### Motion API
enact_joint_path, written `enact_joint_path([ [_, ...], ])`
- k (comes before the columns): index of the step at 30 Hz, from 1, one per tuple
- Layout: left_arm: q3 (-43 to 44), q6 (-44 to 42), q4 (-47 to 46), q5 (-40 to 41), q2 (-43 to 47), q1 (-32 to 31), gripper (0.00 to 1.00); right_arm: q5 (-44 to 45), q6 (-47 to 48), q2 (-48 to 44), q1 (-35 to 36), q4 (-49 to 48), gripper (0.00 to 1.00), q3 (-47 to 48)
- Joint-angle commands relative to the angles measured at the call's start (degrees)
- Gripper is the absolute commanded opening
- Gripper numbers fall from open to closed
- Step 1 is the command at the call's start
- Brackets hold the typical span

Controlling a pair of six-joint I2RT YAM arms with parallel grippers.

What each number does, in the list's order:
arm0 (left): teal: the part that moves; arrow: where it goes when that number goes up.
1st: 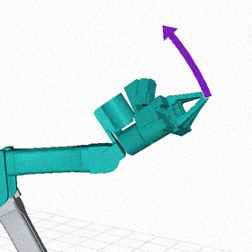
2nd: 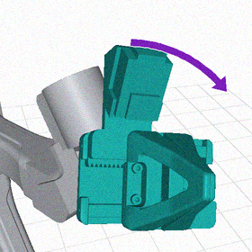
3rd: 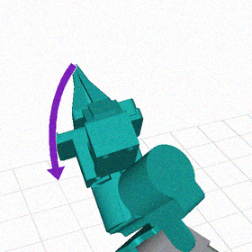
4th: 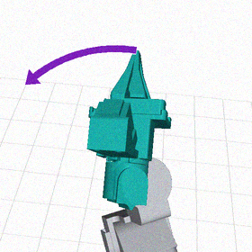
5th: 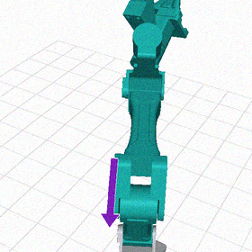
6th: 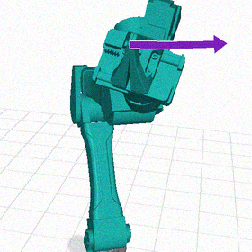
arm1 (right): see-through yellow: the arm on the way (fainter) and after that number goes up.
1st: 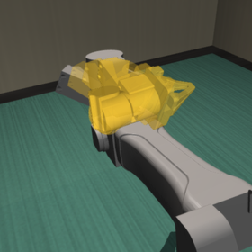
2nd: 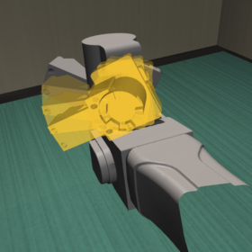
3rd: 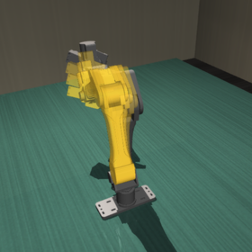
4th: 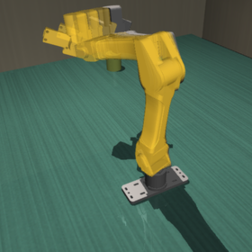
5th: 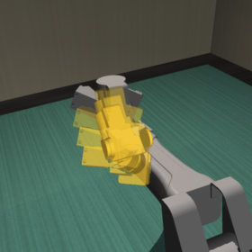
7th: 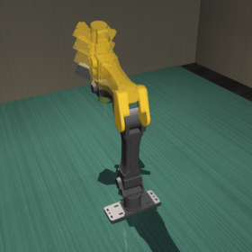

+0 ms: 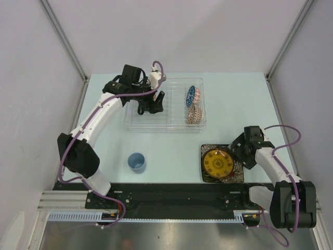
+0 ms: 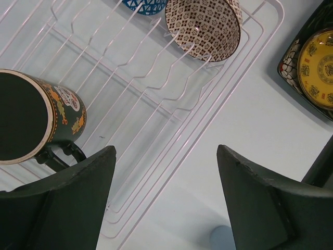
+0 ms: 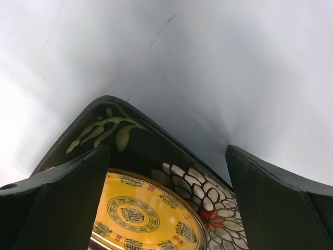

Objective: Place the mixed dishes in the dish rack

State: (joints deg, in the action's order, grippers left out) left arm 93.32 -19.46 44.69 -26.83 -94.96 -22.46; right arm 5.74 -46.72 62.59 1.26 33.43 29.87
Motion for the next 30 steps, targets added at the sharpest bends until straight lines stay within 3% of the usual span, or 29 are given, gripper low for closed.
enact_joint_path([
  [1,0.3,0.5,-1.7,-1.5,0.2,0.3,0.84,-9.0,-1.5,0.6,0.4,-4.1,1.00,-1.8],
  [7,0.1,0.3,-1.8,-0.9,1.0,0.3,0.83,-16.6,-5.0,6.4,2.3,-10.1,1.00,-0.7],
  [17,-0.6,-0.7,-1.0,-0.5,2.3,0.2,0.83,-17.9,-3.5,16.9,9.1,-12.4,1.00,7.7],
  [23,1.0,-1.8,-0.3,-1.2,1.5,0.2,0.83,-22.1,1.6,16.4,5.1,-12.2,1.00,9.2],
  [30,6.9,-3.1,2.9,-4.7,-0.3,-0.3,0.84,-14.3,9.2,8.5,-0.8,-1.4,1.00,14.2],
])
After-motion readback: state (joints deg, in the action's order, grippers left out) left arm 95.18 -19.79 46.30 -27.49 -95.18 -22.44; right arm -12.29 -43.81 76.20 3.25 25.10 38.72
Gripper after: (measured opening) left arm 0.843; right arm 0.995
